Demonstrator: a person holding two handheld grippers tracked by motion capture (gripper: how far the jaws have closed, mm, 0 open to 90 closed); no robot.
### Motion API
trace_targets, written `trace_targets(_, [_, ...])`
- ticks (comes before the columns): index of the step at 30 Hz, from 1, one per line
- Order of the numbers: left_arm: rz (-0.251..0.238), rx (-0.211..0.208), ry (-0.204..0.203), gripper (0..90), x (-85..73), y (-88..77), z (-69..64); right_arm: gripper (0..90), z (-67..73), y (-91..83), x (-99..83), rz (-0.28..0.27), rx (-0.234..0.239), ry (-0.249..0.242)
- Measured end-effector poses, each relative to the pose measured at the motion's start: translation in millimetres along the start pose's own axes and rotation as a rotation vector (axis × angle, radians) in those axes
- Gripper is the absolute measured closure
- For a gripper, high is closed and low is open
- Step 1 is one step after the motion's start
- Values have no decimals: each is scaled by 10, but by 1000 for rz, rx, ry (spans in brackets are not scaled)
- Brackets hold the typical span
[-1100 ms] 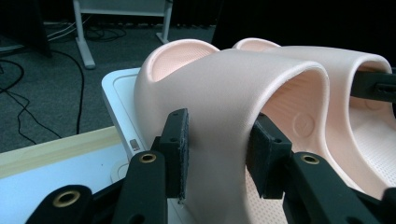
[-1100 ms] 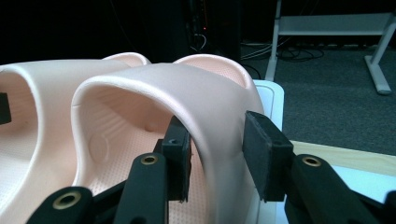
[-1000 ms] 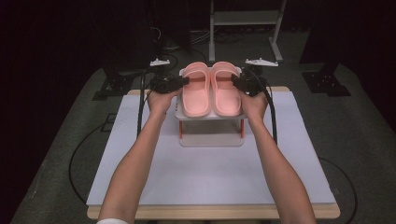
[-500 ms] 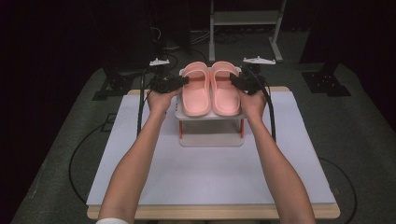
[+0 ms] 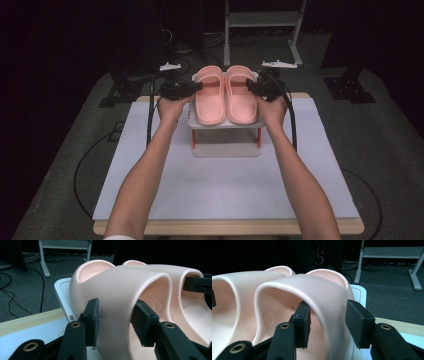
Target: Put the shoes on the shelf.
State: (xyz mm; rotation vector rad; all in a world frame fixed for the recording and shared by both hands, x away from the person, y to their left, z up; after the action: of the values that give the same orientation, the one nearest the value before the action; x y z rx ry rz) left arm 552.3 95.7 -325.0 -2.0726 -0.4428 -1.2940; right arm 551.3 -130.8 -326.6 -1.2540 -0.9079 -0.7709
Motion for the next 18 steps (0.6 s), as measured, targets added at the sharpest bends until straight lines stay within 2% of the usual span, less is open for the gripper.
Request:
trace_targets(5, [-9,1,10,544,-12,-74,-53,508,-38,-111,-1,-18,11,-1])
trace_targets(12, [-20,4,-2,529,-67,-180,-61,496,-76,-216,-47,-15,30,-5])
trace_targets(18, [-33,0,12,524,-83,-280,-110,496,-119,-309,-66,-28,41,-7])
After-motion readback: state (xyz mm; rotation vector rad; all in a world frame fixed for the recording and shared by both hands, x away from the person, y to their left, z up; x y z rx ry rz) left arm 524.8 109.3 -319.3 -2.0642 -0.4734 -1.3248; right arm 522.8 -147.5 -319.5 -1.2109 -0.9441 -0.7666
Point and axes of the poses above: each handheld gripper's, and its own axes: y roughly forward along the jaws, x roughly out of its top, z roughly to its left, the point moved 8 cm from there along y, roughly forward along the jaws, and after that the axes turned 11 degrees about -x, right-handed, at the moved point
